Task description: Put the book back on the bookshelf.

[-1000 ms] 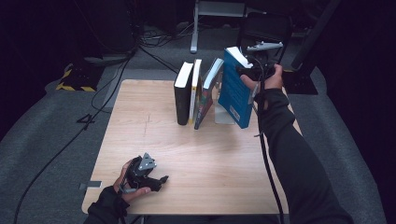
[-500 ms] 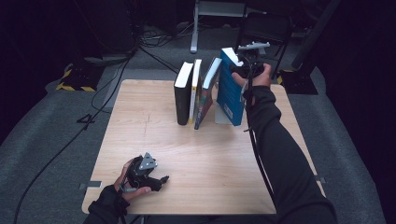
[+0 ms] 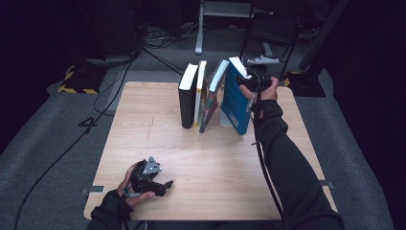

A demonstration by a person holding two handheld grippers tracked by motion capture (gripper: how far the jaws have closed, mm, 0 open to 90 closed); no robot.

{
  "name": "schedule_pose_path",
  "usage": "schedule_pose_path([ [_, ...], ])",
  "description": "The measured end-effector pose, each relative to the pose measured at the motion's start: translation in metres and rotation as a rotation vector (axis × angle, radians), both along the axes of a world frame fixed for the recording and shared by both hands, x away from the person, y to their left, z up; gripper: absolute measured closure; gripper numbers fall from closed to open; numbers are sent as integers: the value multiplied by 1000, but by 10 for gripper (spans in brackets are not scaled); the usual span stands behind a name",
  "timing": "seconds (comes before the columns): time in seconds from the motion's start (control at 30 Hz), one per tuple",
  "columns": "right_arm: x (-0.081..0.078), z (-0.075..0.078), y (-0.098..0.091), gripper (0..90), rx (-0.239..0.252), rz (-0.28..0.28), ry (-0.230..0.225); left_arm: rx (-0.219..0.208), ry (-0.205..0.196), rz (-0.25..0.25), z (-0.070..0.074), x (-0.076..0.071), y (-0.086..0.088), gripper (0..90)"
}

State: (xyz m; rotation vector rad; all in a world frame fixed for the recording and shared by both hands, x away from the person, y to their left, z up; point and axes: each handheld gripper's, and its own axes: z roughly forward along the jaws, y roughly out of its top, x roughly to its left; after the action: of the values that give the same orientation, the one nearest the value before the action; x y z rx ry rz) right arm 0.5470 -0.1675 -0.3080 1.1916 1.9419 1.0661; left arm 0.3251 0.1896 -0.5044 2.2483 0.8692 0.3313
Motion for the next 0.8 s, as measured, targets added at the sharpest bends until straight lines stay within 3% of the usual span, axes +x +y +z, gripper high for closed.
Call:
schedule_pose_path([
  [0.33, -10, -6, -12, 567, 23, -6, 23, -2, 0, 0, 0, 0, 0, 143],
  [0.57, -18, -6, -17, 427, -6, -13, 21, -1, 0, 1, 0, 0, 0, 143],
  [0.8, -32, -1, -33, 344, 37, 35, 26, -2, -1, 4, 0, 0, 0, 145],
])
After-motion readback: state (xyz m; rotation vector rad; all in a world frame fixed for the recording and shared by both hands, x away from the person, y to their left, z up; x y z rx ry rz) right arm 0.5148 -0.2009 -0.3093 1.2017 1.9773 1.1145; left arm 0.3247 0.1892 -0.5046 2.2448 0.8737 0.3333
